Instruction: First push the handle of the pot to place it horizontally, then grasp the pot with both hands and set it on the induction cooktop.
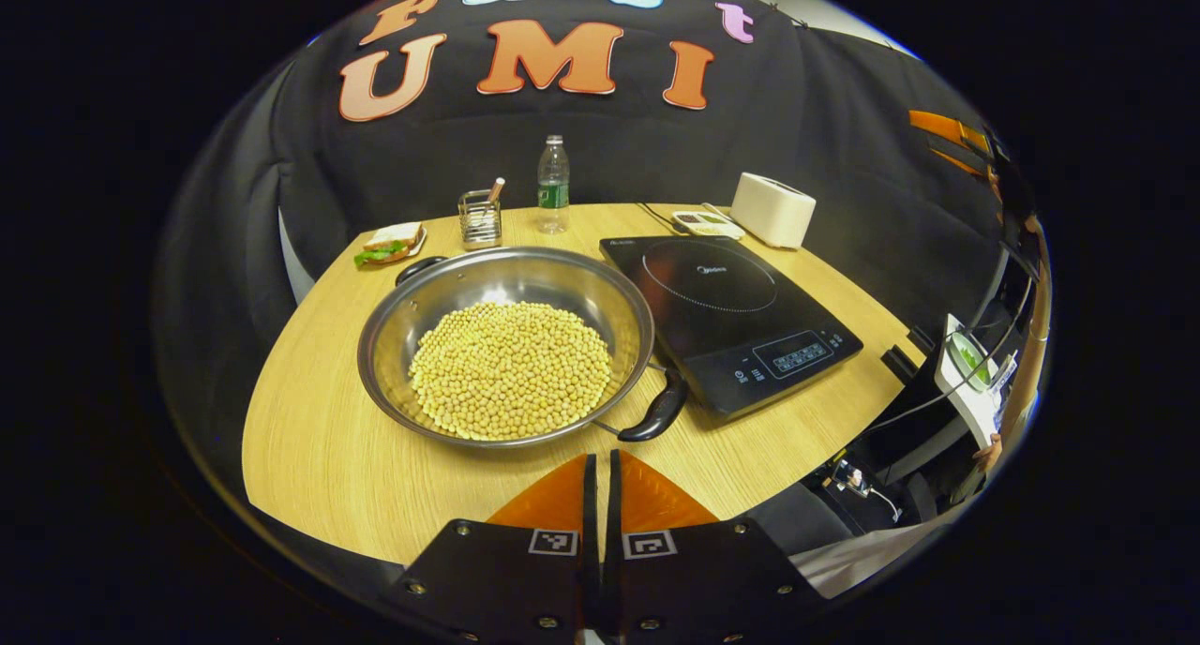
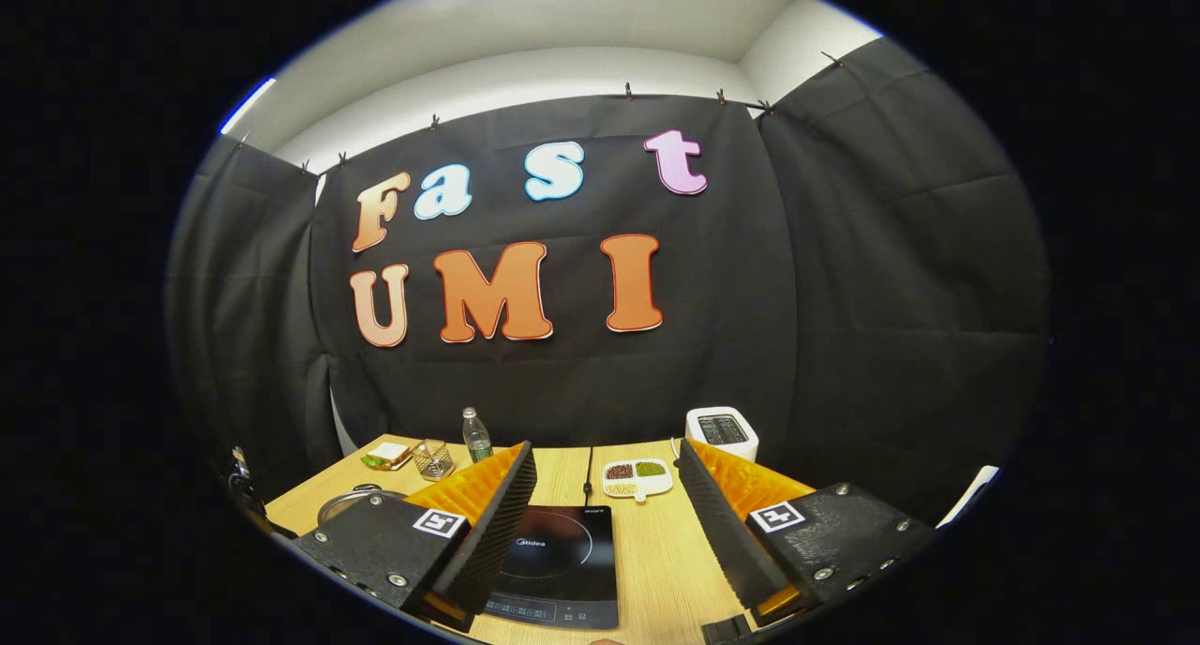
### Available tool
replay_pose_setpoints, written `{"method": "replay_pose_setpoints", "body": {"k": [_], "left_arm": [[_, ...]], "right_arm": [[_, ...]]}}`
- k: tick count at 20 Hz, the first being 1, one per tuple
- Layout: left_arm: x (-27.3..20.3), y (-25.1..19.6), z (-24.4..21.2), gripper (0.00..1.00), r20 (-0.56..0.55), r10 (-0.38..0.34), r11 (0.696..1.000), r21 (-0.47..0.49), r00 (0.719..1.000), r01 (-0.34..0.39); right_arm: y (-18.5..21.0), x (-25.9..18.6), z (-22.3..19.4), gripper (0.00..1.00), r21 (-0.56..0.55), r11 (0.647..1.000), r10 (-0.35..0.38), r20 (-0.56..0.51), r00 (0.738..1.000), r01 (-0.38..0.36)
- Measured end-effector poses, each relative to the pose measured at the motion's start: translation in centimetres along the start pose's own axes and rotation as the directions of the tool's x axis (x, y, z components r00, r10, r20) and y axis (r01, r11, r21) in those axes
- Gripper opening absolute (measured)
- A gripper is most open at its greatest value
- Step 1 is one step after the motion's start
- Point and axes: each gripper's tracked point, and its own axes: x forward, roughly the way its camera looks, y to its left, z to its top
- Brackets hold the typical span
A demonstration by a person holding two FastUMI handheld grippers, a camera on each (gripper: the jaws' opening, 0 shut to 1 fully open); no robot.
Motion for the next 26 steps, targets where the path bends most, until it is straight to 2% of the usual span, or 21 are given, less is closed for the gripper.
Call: {"method": "replay_pose_setpoints", "body": {"k": [12,26], "left_arm": [[4.3,-1.5,-1.0,0.02,-0.1,-0.034,0.998,0.048,0.994,0.039],[7.8,-3.1,1.2,0.02,-0.092,-0.078,0.996,0.044,0.993,0.082]], "right_arm": [[-1.7,1.0,-1.7,0.95,0.004,1.0,-0.026,-0.043,0.999,0.026],[-3.2,1.3,-1.8,0.95,0.007,0.999,-0.048,-0.044,0.998,0.048]]}}
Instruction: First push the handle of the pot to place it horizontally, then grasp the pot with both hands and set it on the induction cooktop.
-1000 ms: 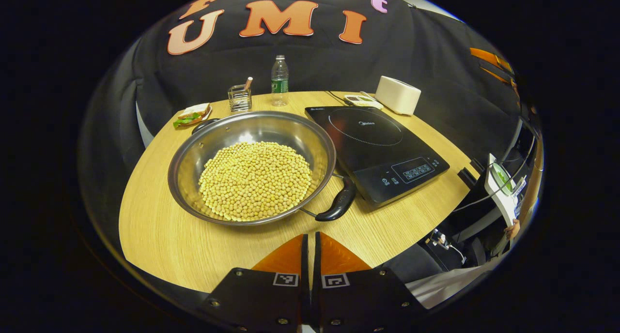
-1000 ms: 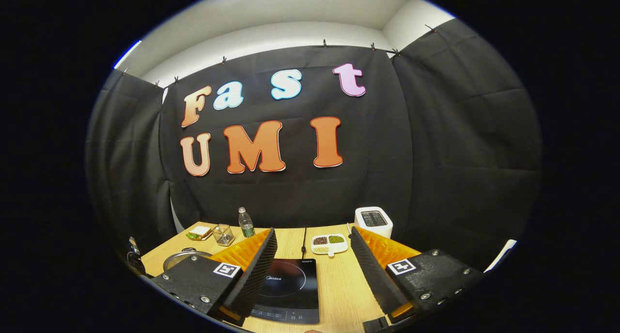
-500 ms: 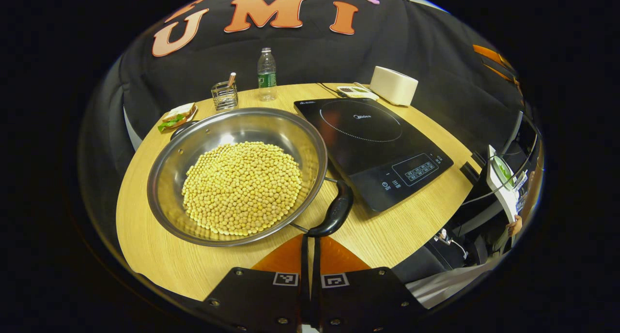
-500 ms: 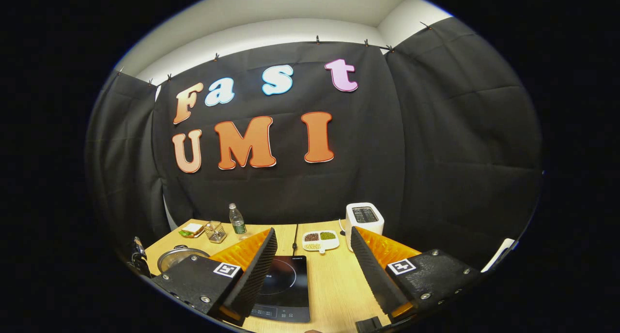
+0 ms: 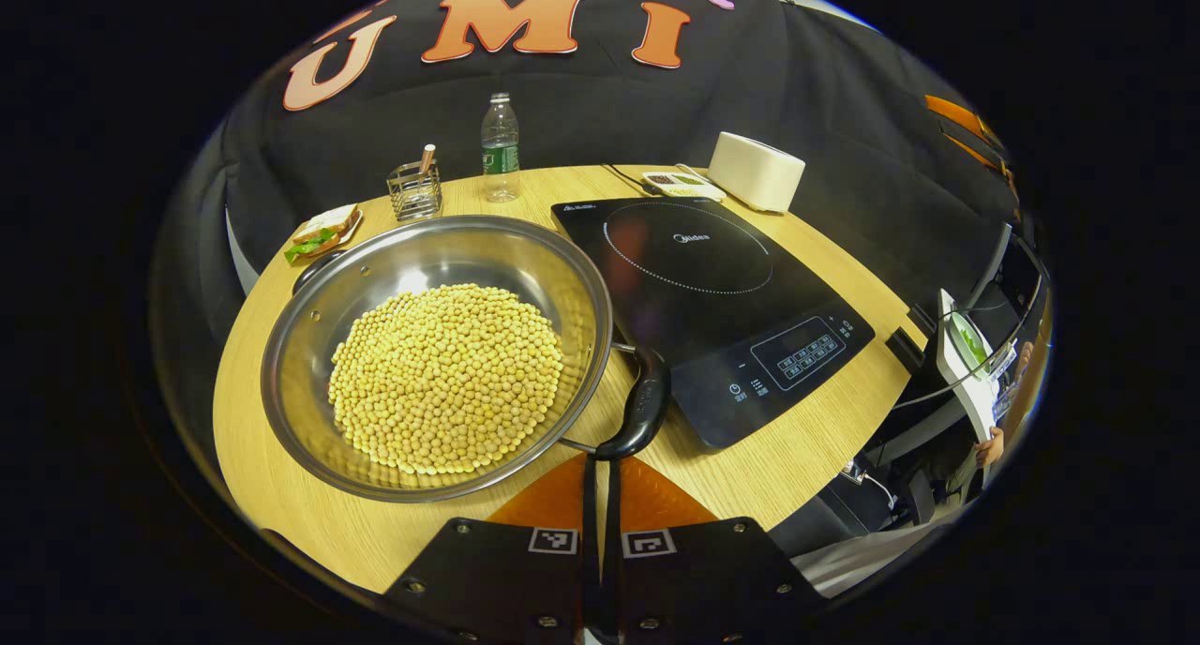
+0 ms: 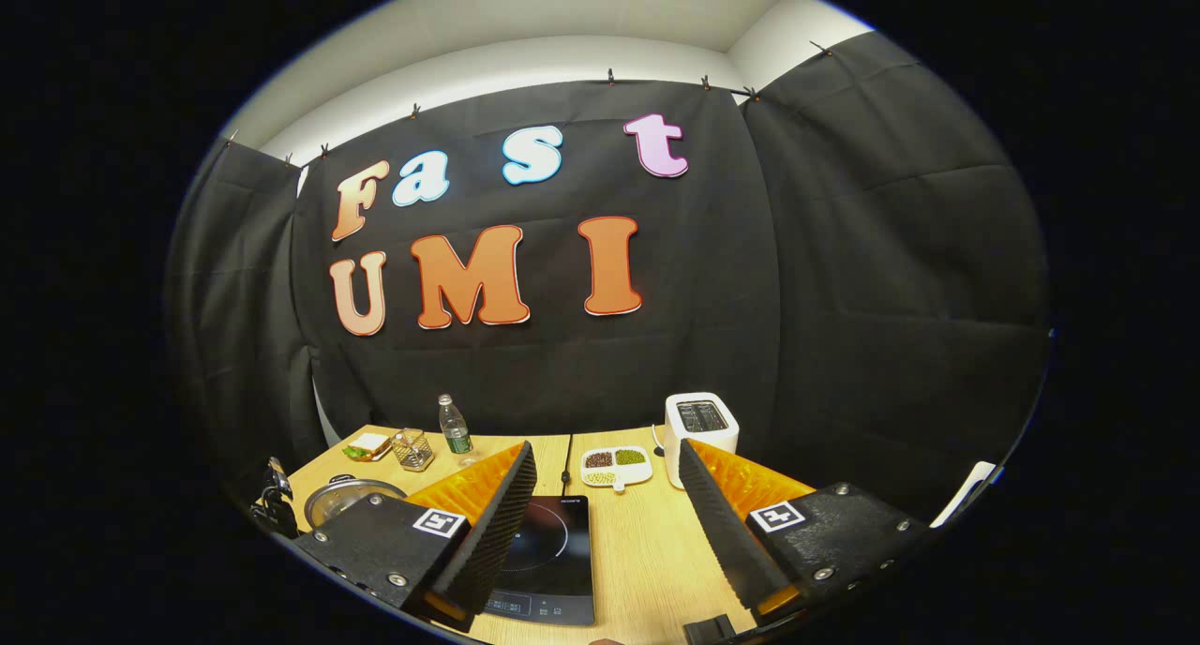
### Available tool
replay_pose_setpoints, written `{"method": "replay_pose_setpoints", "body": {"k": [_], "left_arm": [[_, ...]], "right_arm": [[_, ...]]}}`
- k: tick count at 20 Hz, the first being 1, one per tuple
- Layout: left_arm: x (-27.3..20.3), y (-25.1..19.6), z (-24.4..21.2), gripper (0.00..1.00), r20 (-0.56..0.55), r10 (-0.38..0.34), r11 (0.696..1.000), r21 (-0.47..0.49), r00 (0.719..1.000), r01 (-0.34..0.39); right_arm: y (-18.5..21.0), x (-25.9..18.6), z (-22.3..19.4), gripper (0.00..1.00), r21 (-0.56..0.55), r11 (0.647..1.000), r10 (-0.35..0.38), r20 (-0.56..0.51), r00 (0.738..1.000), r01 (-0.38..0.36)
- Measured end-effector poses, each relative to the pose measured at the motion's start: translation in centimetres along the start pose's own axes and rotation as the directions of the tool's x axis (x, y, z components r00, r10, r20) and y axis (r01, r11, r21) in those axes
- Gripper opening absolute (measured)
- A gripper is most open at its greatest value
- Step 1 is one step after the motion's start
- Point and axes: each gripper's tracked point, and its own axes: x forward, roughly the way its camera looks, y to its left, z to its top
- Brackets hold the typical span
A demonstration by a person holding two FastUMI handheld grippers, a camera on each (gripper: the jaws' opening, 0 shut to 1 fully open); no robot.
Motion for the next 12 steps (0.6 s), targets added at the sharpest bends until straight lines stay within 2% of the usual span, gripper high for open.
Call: {"method": "replay_pose_setpoints", "body": {"k": [5,12], "left_arm": [[0.9,-0.2,0.9,0.02,0.005,-0.004,1.0,0.022,1.0,0.004],[2.8,-0.5,2.4,0.04,0.011,-0.041,0.999,0.007,0.999,0.041]], "right_arm": [[-0.1,0.2,-0.2,0.95,-0.006,1.0,-0.005,0.002,1.0,0.005],[0.2,1.3,-0.9,0.95,-0.01,1.0,-0.007,-0.021,1.0,0.007]]}}
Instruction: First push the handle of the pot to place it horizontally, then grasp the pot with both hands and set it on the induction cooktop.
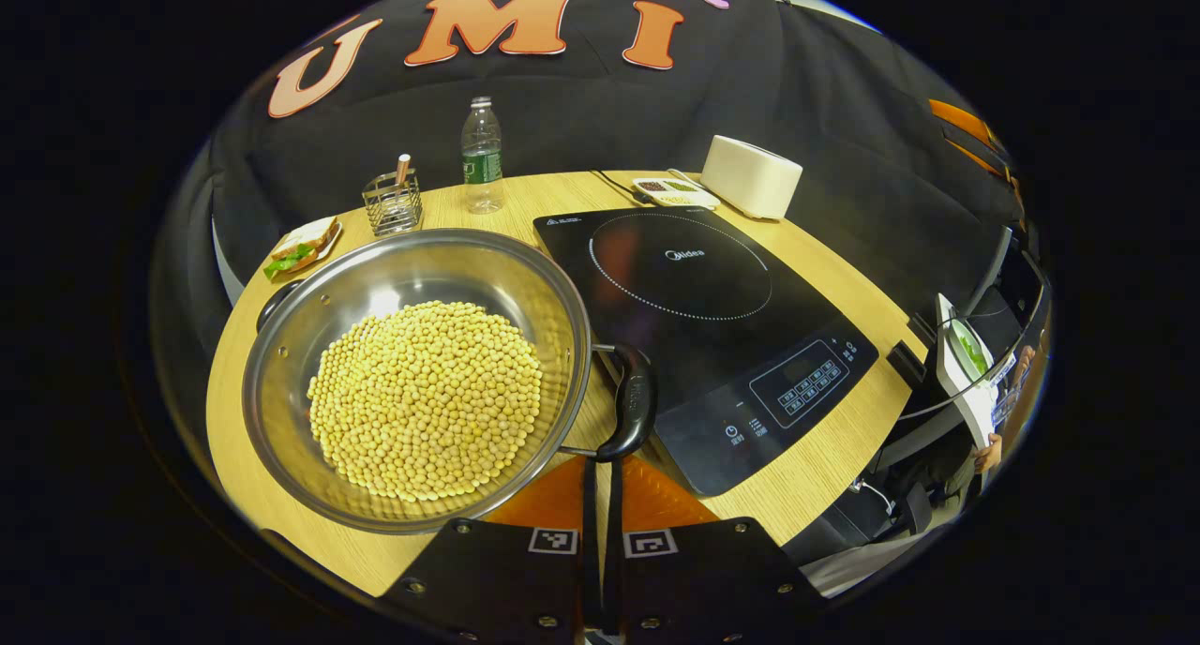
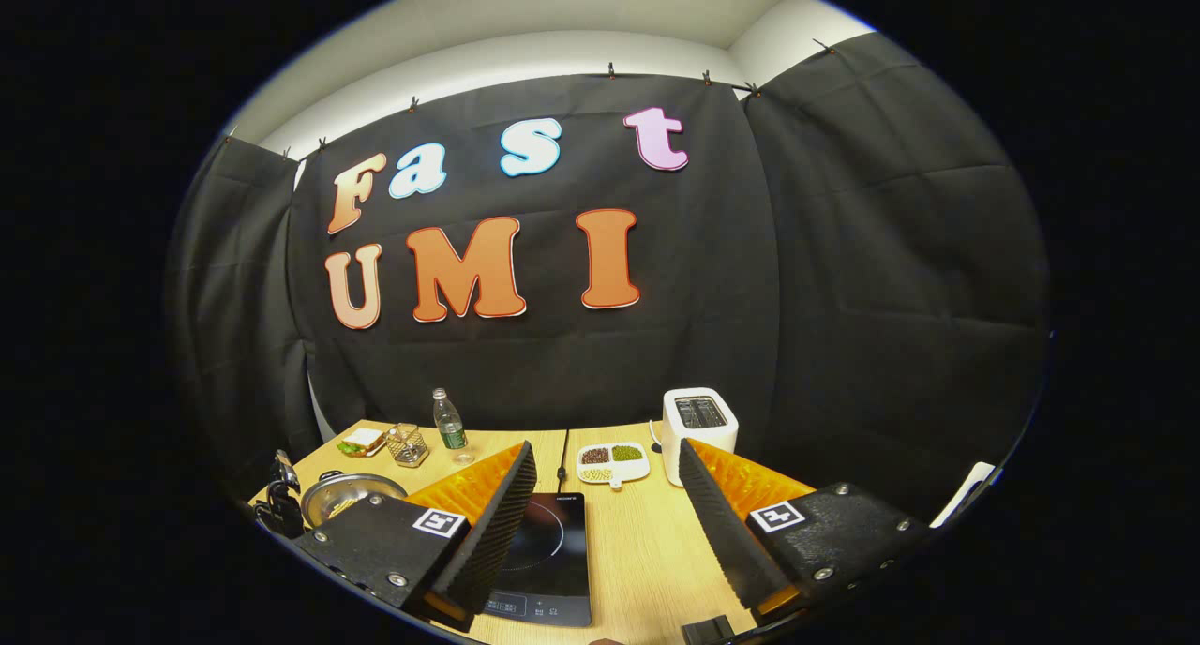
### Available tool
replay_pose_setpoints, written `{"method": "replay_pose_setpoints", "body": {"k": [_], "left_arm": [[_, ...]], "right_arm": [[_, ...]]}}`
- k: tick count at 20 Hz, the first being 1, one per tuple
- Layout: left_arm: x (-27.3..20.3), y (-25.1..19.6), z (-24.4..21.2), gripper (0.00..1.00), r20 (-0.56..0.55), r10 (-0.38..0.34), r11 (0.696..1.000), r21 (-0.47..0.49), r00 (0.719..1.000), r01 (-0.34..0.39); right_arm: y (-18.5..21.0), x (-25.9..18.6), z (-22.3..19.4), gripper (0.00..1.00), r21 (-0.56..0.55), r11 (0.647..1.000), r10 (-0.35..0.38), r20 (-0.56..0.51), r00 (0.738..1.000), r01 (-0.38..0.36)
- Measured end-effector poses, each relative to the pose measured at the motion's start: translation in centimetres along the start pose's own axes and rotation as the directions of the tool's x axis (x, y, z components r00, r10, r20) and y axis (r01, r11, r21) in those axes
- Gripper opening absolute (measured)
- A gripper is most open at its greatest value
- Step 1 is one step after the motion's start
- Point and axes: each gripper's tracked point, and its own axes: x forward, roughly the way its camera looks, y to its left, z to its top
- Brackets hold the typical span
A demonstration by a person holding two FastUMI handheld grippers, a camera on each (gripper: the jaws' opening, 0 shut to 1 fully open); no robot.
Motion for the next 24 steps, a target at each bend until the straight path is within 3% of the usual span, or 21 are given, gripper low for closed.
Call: {"method": "replay_pose_setpoints", "body": {"k": [8,24], "left_arm": [[2.1,-0.6,1.9,0.02,0.004,-0.048,0.999,-0.025,0.999,0.048],[4.9,0.5,5.0,0.01,0.014,-0.035,0.999,-0.018,0.999,0.035]], "right_arm": [[-0.9,1.5,-1.1,0.95,0.003,1.0,-0.014,-0.029,0.999,0.015],[-3.8,4.1,-3.4,0.95,0.03,0.998,-0.058,-0.082,0.995,0.06]]}}
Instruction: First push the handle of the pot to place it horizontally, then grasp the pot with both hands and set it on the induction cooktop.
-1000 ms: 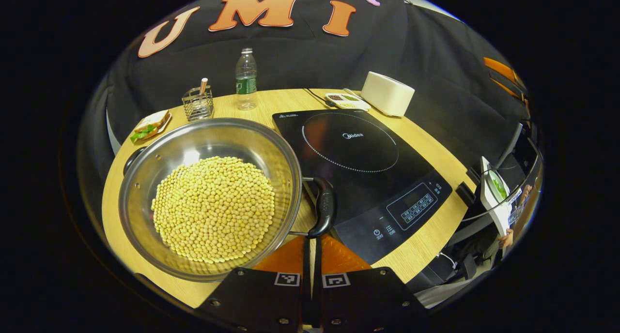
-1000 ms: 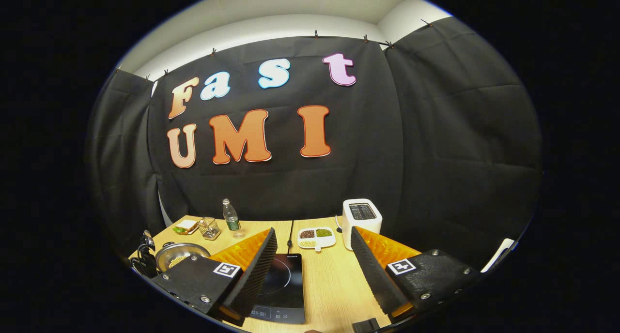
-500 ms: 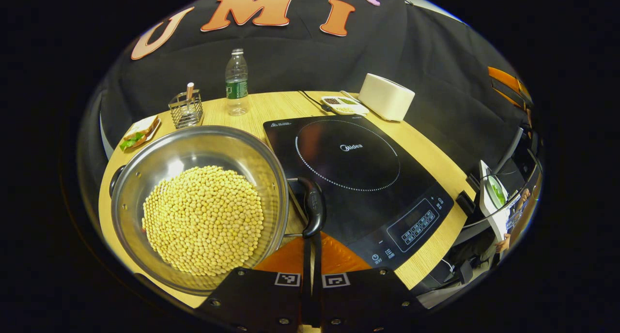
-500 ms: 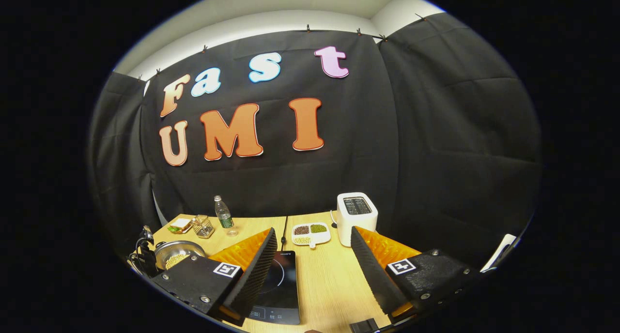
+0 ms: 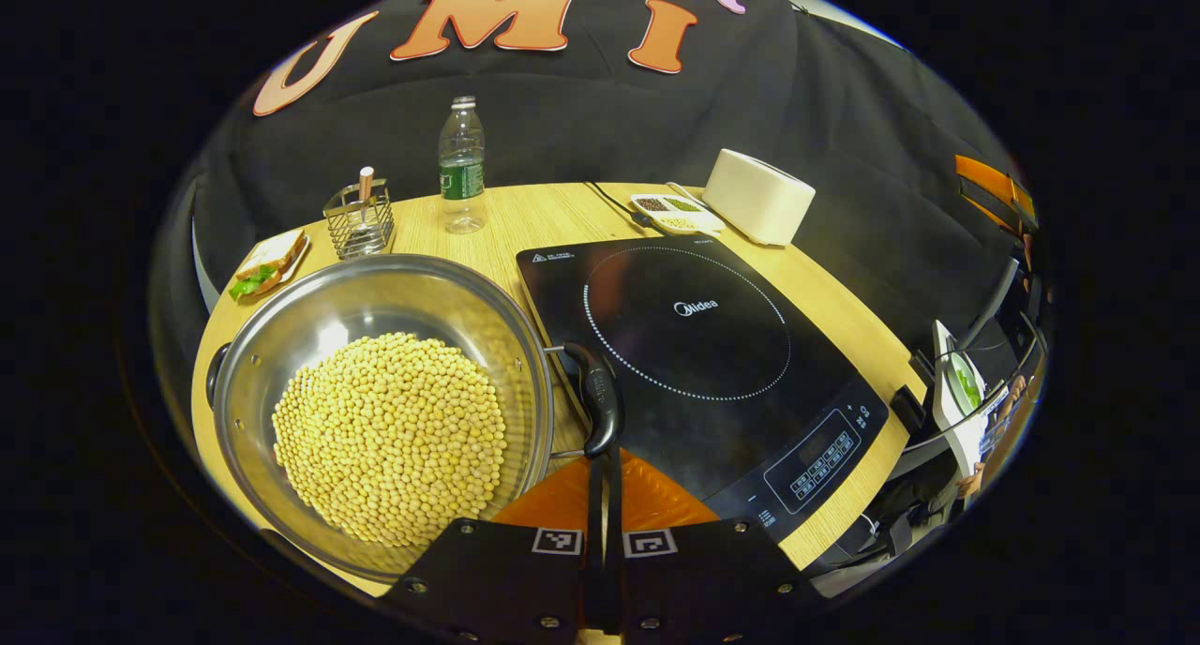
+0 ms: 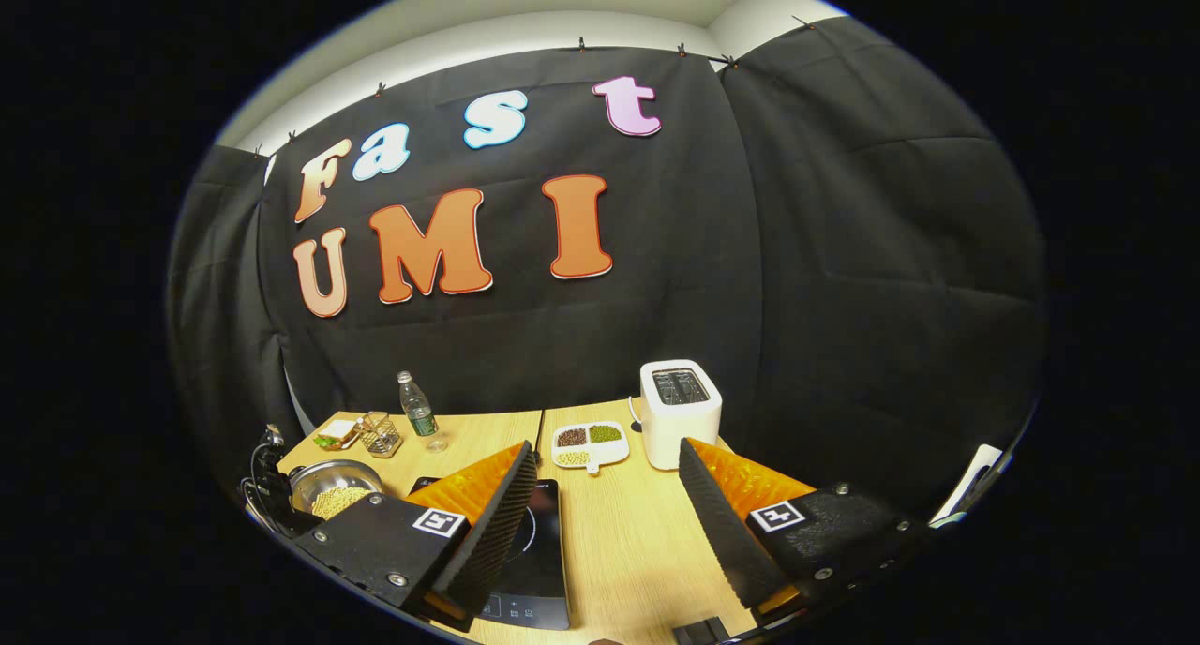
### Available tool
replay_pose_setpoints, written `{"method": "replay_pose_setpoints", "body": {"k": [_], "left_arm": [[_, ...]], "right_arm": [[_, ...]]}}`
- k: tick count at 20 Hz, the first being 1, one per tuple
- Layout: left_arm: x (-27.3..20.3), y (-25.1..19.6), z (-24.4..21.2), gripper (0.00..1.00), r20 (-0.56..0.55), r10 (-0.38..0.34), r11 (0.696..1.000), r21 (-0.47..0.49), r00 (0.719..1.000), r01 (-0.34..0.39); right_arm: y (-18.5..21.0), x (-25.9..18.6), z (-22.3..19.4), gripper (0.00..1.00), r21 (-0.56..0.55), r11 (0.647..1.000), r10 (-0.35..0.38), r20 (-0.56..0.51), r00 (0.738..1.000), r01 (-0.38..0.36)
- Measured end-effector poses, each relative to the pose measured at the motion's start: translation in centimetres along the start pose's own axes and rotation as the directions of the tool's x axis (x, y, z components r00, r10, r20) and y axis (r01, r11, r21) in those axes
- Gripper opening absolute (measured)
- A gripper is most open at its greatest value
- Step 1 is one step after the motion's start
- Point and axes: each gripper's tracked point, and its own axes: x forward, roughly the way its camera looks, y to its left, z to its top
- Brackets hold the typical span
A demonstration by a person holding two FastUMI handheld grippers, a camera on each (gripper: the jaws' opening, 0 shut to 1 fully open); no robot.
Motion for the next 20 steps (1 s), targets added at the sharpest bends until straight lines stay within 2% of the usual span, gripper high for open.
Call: {"method": "replay_pose_setpoints", "body": {"k": [12,13,14,20], "left_arm": [[1.7,0.2,1.6,0.02,0.012,0.006,1.0,0.009,1.0,-0.006],[1.6,0.2,1.6,0.02,0.013,0.009,1.0,0.008,1.0,-0.009],[1.3,0.2,1.8,0.02,0.02,0.01,1.0,0.01,1.0,-0.01],[-3.9,0.0,5.6,0.02,0.176,-0.002,1.0,0.015,0.984,-0.001]], "right_arm": [[-0.5,0.3,-0.4,0.95,-0.017,1.0,-0.023,-0.01,1.0,0.023],[-0.4,0.2,-0.3,1.0,-0.018,1.0,-0.023,-0.008,1.0,0.023],[-0.3,0.0,-0.2,1.0,-0.02,1.0,-0.022,-0.006,1.0,0.021],[2.0,-1.3,0.8,1.0,-0.036,0.999,-0.004,0.017,1.0,0.004]]}}
